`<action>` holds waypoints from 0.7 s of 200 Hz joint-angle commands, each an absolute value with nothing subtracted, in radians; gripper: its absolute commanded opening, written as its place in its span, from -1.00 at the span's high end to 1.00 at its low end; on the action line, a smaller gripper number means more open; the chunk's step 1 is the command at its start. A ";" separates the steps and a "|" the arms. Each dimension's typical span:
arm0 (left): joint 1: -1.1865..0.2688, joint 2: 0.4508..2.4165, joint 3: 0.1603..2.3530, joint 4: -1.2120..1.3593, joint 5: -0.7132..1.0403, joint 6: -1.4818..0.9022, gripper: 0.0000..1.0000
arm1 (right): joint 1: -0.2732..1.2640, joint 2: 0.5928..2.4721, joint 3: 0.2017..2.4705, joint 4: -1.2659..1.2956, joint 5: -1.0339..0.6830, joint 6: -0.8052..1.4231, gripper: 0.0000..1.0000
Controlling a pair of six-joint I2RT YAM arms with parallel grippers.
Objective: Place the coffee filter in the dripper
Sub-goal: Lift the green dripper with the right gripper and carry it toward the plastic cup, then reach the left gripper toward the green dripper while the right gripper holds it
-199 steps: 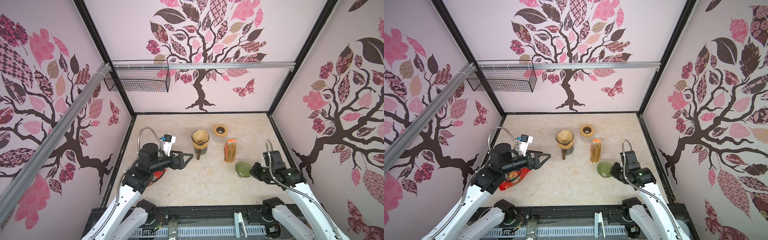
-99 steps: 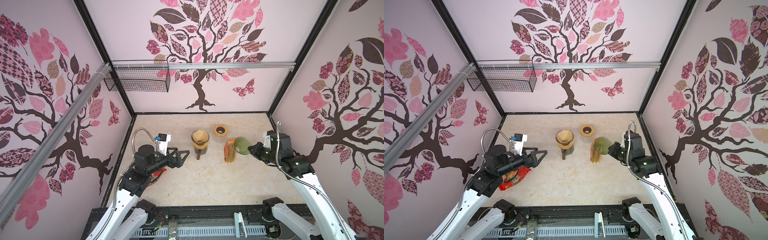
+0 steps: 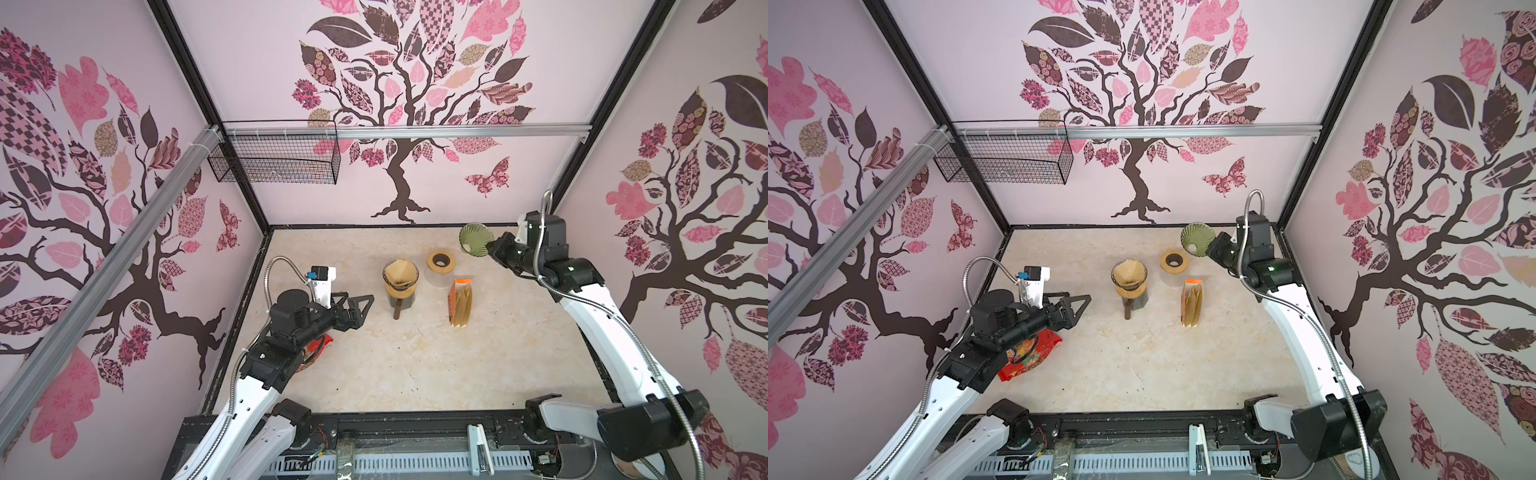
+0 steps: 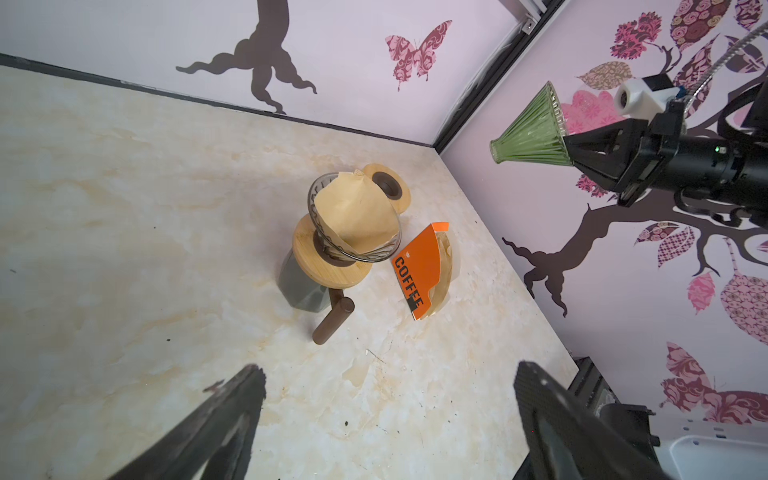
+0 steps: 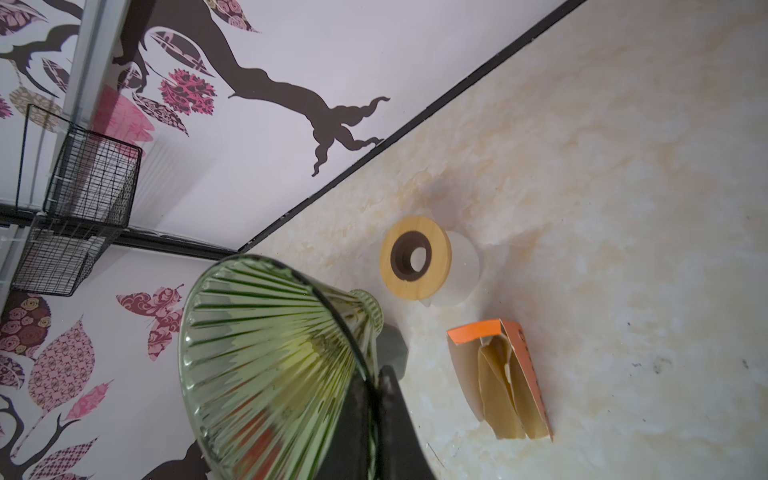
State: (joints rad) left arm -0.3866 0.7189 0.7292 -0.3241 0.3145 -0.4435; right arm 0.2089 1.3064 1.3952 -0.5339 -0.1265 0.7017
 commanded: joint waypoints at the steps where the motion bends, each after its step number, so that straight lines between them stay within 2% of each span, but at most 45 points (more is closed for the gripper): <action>1: -0.383 0.724 0.719 -0.327 0.254 -0.445 -0.94 | 0.215 1.410 1.521 -0.494 -0.089 0.648 1.00; 53: -0.383 0.764 0.772 -0.340 0.098 -0.479 -0.94 | 0.216 1.652 1.722 -0.502 -0.120 0.609 1.00; 94: -0.382 0.890 0.924 -0.316 0.040 -0.445 -0.94 | 0.239 1.749 1.742 -0.513 -0.150 0.604 1.00; 116: -0.382 0.992 1.025 -0.297 0.046 -0.443 -0.92 | 0.261 1.768 1.718 -0.512 -0.131 0.587 1.00; 140: -0.380 1.118 1.124 -0.257 0.136 -0.451 -0.89 | 0.267 1.791 1.709 -0.531 -0.140 0.567 1.00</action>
